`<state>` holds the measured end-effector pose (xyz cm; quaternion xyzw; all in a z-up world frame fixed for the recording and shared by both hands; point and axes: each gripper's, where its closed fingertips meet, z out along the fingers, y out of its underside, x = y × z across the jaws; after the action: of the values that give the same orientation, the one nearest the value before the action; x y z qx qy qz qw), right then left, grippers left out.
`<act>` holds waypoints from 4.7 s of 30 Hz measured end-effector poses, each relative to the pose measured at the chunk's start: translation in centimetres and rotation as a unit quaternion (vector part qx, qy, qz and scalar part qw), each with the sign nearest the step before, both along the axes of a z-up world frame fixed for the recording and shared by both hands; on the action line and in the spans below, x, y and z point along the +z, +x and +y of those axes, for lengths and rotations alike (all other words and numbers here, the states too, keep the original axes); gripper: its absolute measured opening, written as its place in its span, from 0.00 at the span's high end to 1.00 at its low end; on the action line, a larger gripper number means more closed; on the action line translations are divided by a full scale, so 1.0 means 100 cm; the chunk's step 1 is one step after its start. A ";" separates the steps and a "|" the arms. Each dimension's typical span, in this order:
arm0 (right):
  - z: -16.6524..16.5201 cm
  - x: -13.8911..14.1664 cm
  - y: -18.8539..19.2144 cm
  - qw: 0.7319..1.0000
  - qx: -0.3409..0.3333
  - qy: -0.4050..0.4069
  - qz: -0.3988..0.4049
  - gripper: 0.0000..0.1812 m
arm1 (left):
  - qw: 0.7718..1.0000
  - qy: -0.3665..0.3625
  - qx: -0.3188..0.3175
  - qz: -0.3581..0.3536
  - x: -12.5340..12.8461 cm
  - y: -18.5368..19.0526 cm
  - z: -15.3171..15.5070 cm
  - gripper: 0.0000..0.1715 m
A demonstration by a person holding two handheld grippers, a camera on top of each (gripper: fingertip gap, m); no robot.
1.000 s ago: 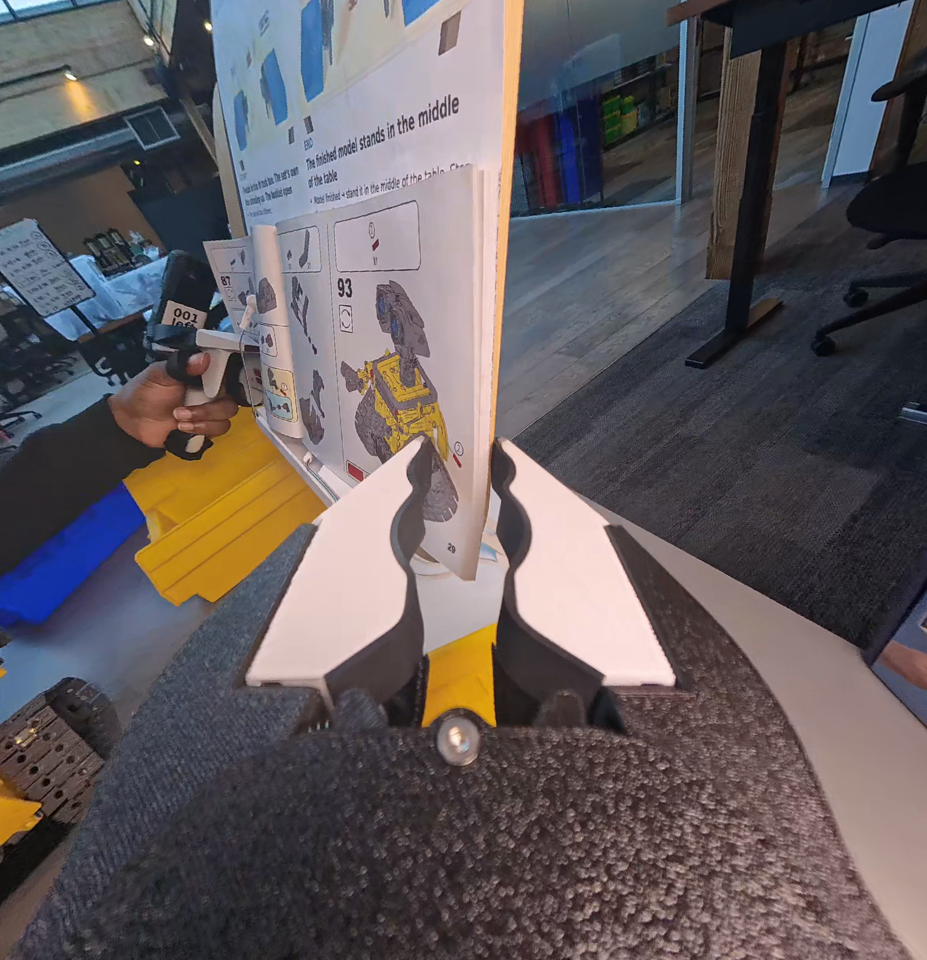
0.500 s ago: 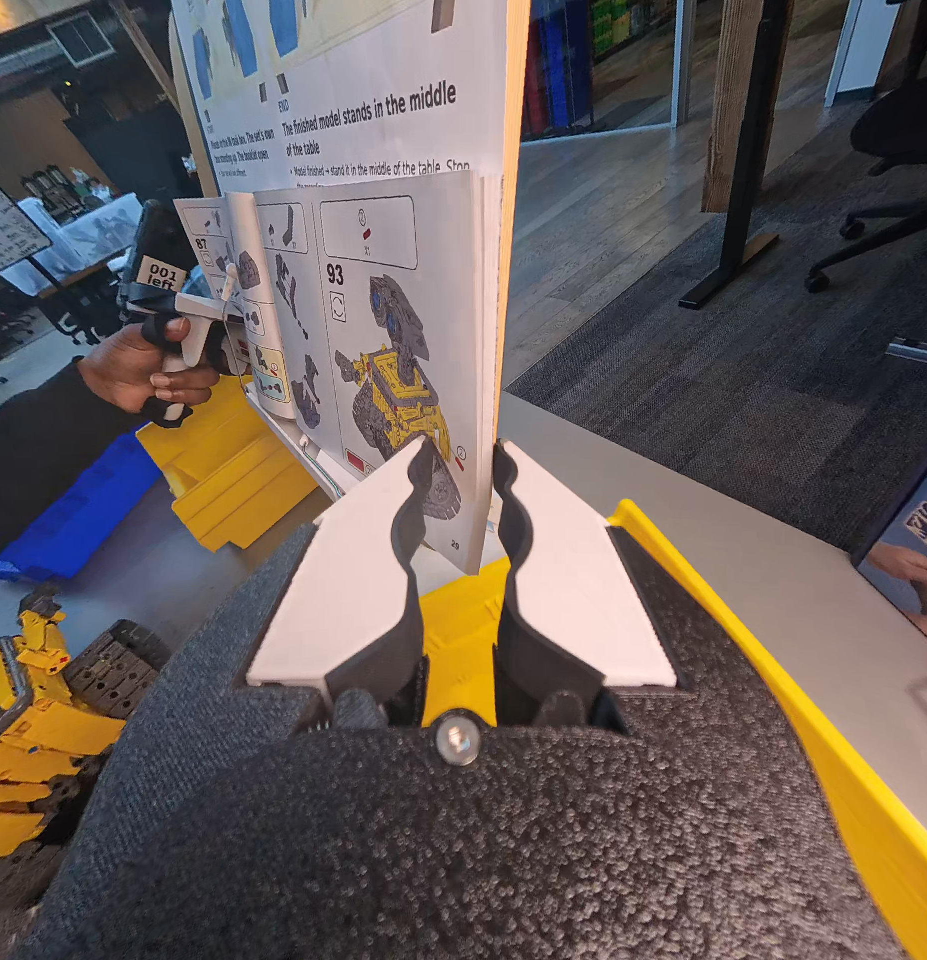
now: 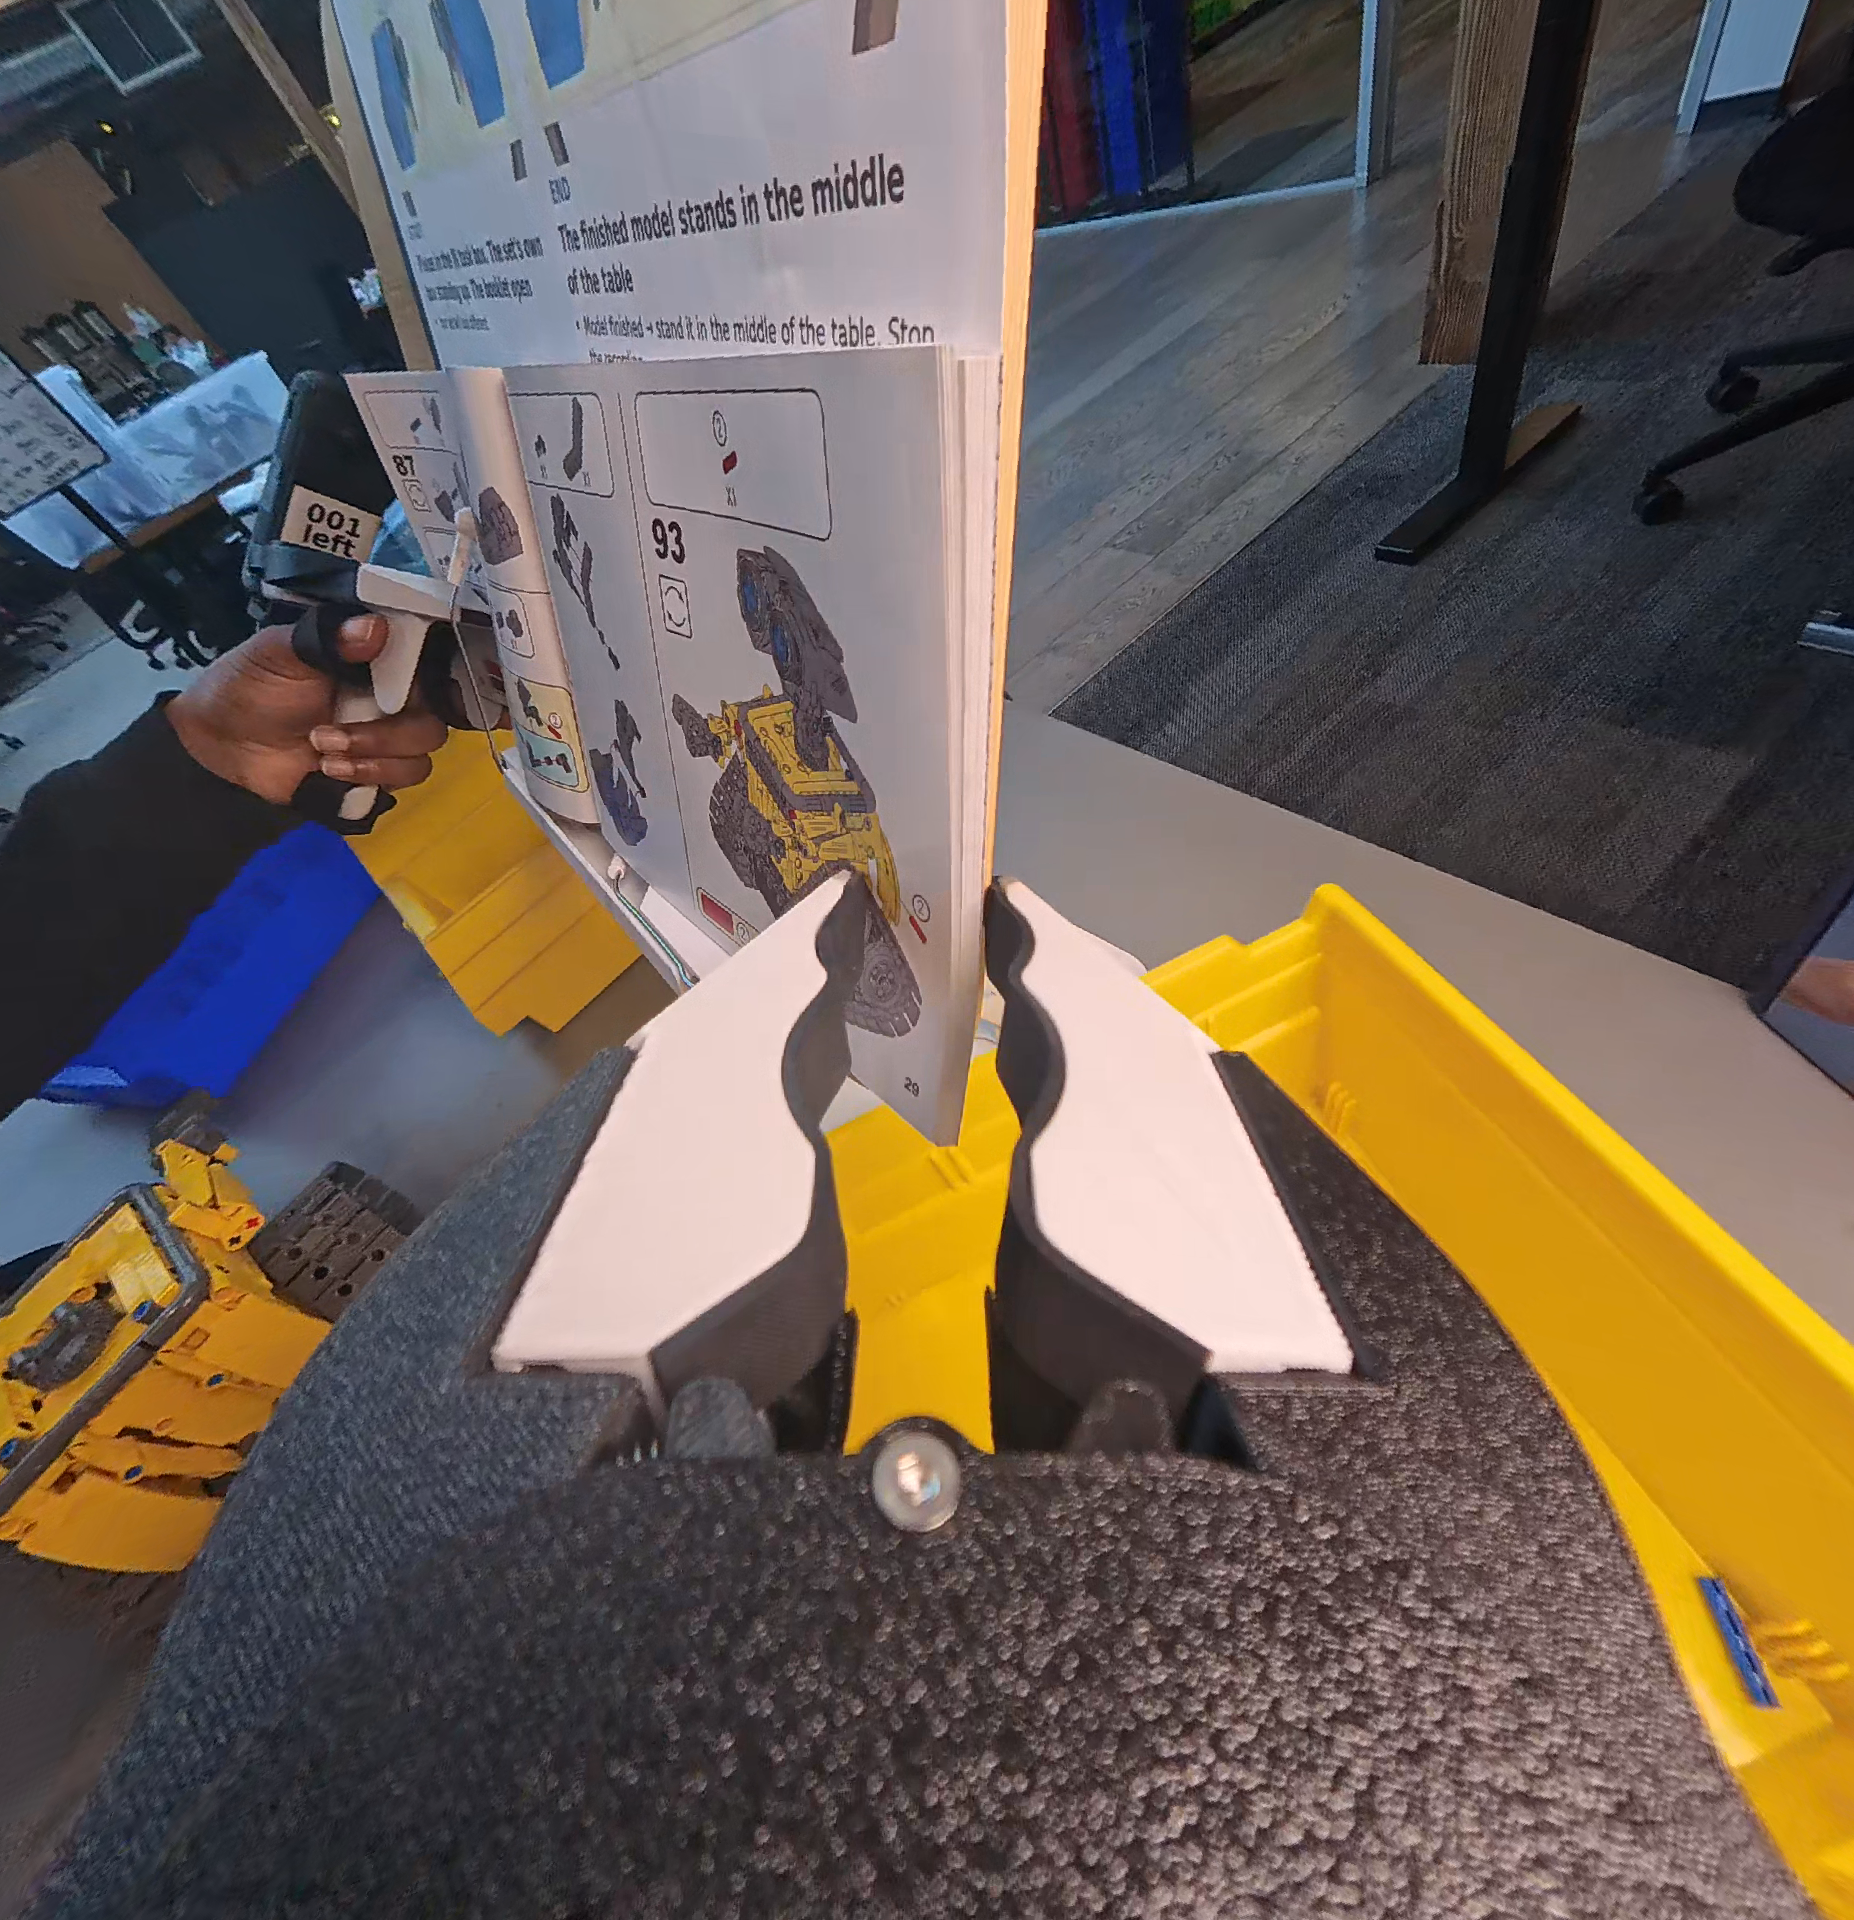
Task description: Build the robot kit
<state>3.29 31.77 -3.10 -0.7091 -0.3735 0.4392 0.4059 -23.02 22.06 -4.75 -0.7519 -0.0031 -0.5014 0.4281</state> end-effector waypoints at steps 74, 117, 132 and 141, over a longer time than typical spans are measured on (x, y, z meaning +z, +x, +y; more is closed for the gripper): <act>-0.174 -0.013 0.054 0.960 -0.119 0.244 0.064 0.75 | 0.942 0.244 -0.002 0.230 -0.050 0.118 -0.229 0.57; -0.274 -0.063 0.009 0.967 0.102 0.235 -0.006 0.82 | 0.884 0.161 -0.158 0.409 -0.049 0.168 -0.247 0.85; -0.302 -0.081 0.017 0.963 0.128 0.235 -0.025 0.83 | 0.847 0.148 -0.167 0.483 -0.070 0.178 -0.248 0.87; -0.311 -0.084 0.011 0.959 0.149 0.241 -0.032 0.83 | 0.801 0.222 -0.364 0.420 -0.071 0.177 -0.249 0.88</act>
<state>4.36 0.71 -11.52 -0.5402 -0.5822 0.3687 0.4830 -5.30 -2.80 -11.81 -0.7195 0.5619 -0.2420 0.3286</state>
